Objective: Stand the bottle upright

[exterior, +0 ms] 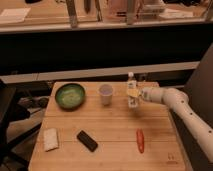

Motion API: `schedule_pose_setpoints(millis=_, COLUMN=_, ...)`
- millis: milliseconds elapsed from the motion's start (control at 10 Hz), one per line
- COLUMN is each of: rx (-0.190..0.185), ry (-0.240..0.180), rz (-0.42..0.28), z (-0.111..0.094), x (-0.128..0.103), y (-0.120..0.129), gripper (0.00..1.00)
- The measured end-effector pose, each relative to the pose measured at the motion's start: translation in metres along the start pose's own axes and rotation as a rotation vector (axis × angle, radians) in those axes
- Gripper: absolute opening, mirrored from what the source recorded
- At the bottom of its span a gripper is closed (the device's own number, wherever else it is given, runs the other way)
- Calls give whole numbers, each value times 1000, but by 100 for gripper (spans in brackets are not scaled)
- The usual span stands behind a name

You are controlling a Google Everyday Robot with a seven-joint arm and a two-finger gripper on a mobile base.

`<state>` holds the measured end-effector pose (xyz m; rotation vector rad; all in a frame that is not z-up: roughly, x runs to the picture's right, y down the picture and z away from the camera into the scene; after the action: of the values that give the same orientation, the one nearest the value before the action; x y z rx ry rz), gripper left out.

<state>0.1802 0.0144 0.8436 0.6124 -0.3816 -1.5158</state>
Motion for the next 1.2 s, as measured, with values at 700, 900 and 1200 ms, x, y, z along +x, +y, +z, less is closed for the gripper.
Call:
schedule_pose_setpoints(millis=700, rx=77, ry=94, rz=-194, z=30, x=-12, y=1, gripper=0)
schedule_pose_setpoints(millis=900, rx=89, ry=159, rz=-237, z=36, x=-11, y=3, gripper=0)
schedule_pose_setpoints(millis=1200, rx=93, ry=217, rz=-284, z=43, x=-10, y=5, gripper=0)
